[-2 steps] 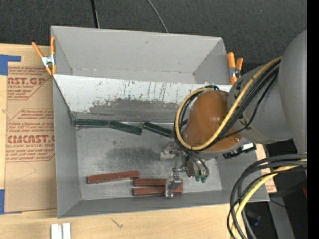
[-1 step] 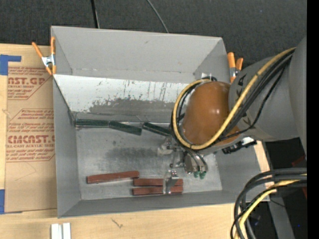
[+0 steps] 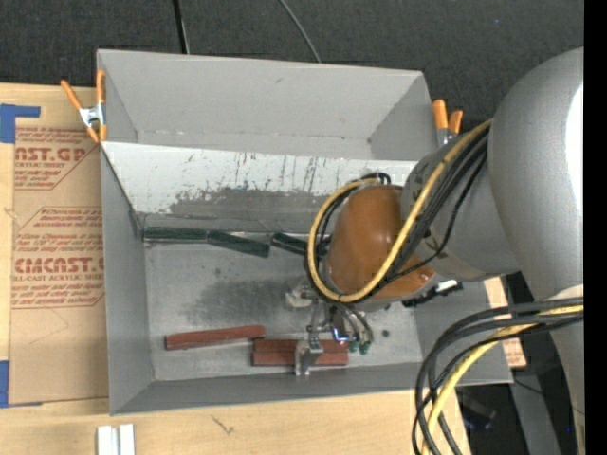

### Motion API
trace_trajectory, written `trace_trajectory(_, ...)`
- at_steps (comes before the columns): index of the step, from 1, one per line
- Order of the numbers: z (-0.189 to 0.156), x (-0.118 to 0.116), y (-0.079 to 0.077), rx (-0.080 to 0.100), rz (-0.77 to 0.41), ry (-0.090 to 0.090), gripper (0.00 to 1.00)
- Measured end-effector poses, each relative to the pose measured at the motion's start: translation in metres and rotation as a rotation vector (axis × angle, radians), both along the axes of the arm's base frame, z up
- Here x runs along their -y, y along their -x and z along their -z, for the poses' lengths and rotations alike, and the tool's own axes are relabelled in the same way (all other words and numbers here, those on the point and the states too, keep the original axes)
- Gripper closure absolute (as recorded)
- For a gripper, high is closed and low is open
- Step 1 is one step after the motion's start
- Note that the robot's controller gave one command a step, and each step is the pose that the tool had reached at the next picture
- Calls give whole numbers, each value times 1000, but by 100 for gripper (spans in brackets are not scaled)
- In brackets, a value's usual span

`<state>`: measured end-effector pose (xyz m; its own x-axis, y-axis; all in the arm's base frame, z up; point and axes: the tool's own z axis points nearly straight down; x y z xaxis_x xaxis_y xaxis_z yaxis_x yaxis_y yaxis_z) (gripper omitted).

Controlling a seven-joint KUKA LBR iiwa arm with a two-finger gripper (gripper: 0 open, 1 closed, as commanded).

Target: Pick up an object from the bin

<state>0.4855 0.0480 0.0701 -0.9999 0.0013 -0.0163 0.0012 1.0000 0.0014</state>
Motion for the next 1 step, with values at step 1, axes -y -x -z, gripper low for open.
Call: trace_trajectory(1,-5,-20,0,2,21,3,100)
